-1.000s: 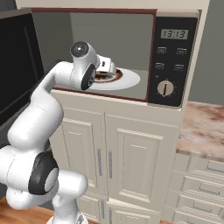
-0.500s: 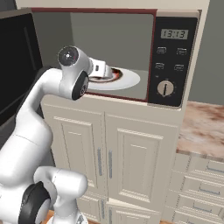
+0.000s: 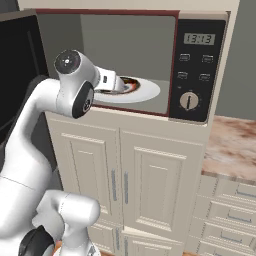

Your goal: Transport the chicken drumstick from the fridge to the microwave and turn on the microwave.

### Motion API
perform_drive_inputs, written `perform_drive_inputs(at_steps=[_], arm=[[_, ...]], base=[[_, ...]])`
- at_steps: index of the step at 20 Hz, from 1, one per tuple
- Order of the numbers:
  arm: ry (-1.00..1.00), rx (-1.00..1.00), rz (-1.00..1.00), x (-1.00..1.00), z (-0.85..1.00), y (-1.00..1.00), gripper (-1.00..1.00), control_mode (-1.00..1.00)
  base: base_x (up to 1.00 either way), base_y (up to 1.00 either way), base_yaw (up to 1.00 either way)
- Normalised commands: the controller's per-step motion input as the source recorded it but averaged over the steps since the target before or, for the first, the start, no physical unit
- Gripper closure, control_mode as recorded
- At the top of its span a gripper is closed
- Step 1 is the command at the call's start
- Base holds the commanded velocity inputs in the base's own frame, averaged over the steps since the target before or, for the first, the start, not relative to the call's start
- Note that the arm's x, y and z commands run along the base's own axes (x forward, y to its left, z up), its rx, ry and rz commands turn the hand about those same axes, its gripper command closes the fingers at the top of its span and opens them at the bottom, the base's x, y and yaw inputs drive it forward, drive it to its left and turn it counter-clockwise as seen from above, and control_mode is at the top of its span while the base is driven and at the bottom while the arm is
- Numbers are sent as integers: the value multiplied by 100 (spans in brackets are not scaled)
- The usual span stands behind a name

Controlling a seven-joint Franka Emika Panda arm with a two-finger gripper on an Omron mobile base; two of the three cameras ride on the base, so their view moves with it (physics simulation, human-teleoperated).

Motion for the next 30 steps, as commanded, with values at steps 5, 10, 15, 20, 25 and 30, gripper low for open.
perform_drive_inputs(at_steps=[5,10,15,20,25,30], arm=[[5,-1,1,-64,0,7,100,-100],[0,-3,8,-62,0,10,100,-100],[0,-6,11,-51,-1,33,100,-100],[2,0,1,-32,0,23,100,-100],[0,0,1,-78,0,5,100,-100],[0,0,4,-79,0,14,100,-100]], base=[[0,0,0],[0,0,0],[0,0,0],[0,0,0],[0,0,0],[0,0,0]])
